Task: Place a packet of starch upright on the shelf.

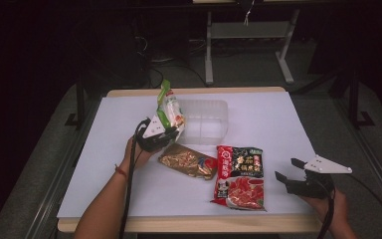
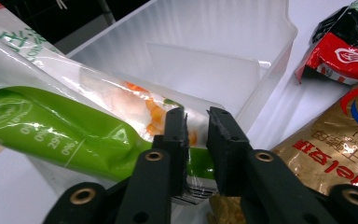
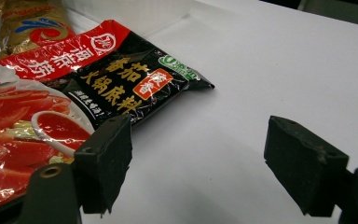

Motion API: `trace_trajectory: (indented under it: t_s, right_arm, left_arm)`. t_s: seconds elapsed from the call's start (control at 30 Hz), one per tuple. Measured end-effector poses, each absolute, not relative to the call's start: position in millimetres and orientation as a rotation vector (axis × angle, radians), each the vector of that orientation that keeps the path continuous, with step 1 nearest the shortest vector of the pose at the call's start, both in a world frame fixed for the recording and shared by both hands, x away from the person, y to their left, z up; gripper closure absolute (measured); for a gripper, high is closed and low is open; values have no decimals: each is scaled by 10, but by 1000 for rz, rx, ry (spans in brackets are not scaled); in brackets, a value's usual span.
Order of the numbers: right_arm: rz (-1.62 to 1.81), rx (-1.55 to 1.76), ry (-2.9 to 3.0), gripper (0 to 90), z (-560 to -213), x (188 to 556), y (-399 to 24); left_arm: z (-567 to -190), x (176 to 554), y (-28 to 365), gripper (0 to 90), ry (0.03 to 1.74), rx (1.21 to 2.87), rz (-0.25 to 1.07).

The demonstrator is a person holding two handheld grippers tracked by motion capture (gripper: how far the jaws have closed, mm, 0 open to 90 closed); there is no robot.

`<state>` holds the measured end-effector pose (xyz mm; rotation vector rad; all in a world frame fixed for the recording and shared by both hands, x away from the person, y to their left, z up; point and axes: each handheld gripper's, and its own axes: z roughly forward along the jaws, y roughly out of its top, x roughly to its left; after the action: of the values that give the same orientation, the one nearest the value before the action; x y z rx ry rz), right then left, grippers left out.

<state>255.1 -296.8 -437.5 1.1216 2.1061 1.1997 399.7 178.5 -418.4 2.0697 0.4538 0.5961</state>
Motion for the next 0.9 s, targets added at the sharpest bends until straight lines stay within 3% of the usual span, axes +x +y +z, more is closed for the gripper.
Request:
trace_trajectory:
  t_s: [0.27, 0.37, 0.53, 0.87, 0.9]
  right_arm:
    - [1187, 1138, 2105, 226, -4394, 2521, -2985]
    - [1178, 1140, 2109, 226, -4406, 2518, -2992]
    - [1171, 1137, 2104, 227, -4402, 2497, -2993]
    - [1180, 1134, 2095, 227, -4391, 2466, -3008]
    - [1181, 1137, 2091, 227, -4383, 2465, -3009]
  left_arm:
    - [-4187, 4120, 1753, 890, 473, 2111, 586]
    - [-4242, 4180, 1677, 893, 453, 2239, 659]
    - [-4360, 4261, 1690, 894, 505, 2204, 600]
    - [-4174, 4106, 1827, 777, 520, 2074, 546]
    - [-4125, 4055, 1848, 706, 521, 2060, 533]
